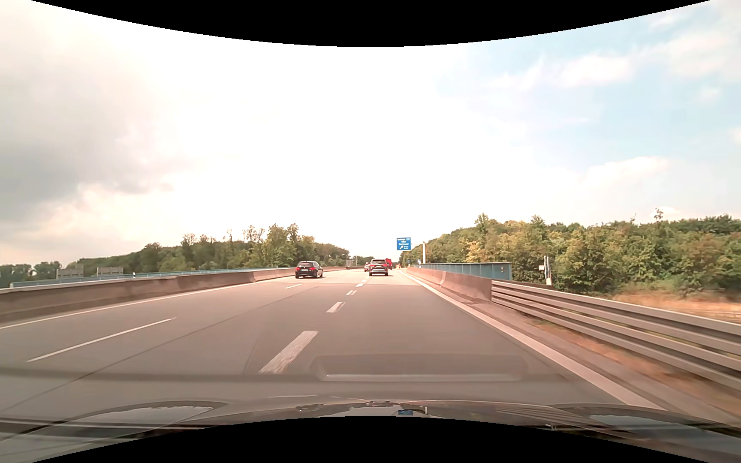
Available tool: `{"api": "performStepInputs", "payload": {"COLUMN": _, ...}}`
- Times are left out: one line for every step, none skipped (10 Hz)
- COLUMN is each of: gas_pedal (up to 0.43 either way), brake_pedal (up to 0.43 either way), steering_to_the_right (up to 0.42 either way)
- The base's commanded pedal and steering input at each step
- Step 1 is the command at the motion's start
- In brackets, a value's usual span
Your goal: Follow the waypoints while adhering to traffic rules and regulations
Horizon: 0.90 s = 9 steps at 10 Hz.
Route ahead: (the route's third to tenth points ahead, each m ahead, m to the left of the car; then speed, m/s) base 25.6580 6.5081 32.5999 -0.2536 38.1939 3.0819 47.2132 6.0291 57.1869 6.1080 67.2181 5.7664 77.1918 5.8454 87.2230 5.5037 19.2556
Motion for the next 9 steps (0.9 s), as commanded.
{"api": "performStepInputs", "payload": {"gas_pedal": 0.268, "brake_pedal": 0.000, "steering_to_the_right": -0.002}}
{"api": "performStepInputs", "payload": {"gas_pedal": 0.268, "brake_pedal": 0.000, "steering_to_the_right": -0.002}}
{"api": "performStepInputs", "payload": {"gas_pedal": 0.260, "brake_pedal": 0.000, "steering_to_the_right": -0.002}}
{"api": "performStepInputs", "payload": {"gas_pedal": 0.260, "brake_pedal": 0.000, "steering_to_the_right": -0.002}}
{"api": "performStepInputs", "payload": {"gas_pedal": 0.248, "brake_pedal": 0.000, "steering_to_the_right": -0.002}}
{"api": "performStepInputs", "payload": {"gas_pedal": 0.248, "brake_pedal": 0.000, "steering_to_the_right": -0.002}}
{"api": "performStepInputs", "payload": {"gas_pedal": 0.248, "brake_pedal": 0.000, "steering_to_the_right": -0.002}}
{"api": "performStepInputs", "payload": {"gas_pedal": 0.248, "brake_pedal": 0.000, "steering_to_the_right": -0.003}}
{"api": "performStepInputs", "payload": {"gas_pedal": 0.248, "brake_pedal": 0.000, "steering_to_the_right": -0.003}}
